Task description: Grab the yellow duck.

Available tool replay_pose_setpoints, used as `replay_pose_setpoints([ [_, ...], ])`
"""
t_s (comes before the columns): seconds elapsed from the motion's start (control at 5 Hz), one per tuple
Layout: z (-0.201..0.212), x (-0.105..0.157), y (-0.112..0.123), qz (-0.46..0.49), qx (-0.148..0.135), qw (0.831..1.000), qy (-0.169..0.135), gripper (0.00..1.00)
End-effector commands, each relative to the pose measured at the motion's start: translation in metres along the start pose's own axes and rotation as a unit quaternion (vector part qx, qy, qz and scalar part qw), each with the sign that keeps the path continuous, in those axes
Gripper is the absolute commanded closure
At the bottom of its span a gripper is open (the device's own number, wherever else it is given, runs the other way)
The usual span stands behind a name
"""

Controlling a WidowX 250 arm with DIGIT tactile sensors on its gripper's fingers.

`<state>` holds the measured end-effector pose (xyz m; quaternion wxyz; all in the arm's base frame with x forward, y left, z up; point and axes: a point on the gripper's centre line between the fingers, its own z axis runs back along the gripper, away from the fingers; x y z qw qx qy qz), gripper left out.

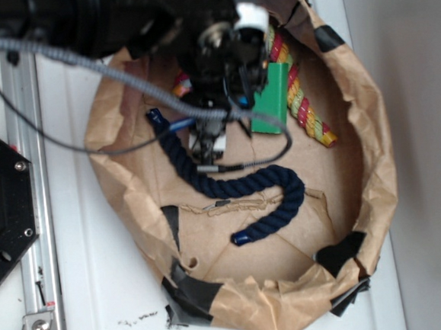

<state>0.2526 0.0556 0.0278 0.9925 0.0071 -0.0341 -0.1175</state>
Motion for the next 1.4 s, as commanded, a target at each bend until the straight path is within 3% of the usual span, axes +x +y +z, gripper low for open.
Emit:
replay_pose_setpoints([
  [0.0,0.023,0.009,-0.036,0.029,-0.015,0.999,-0.031,1.00],
  [0.4,0.104,0.022,-0.036,0.085,-0.021,0.991,-0.097,1.00],
  [0.6,0.129,0.027,-0.030,0.109,-0.027,0.989,-0.097,1.00],
  [0.8,0.151,0.038,-0.017,0.117,-0.072,0.988,-0.069,1.00],
  [1.2,0.140,0.042,-0.022,0.122,-0.067,0.990,-0.008,1.00],
])
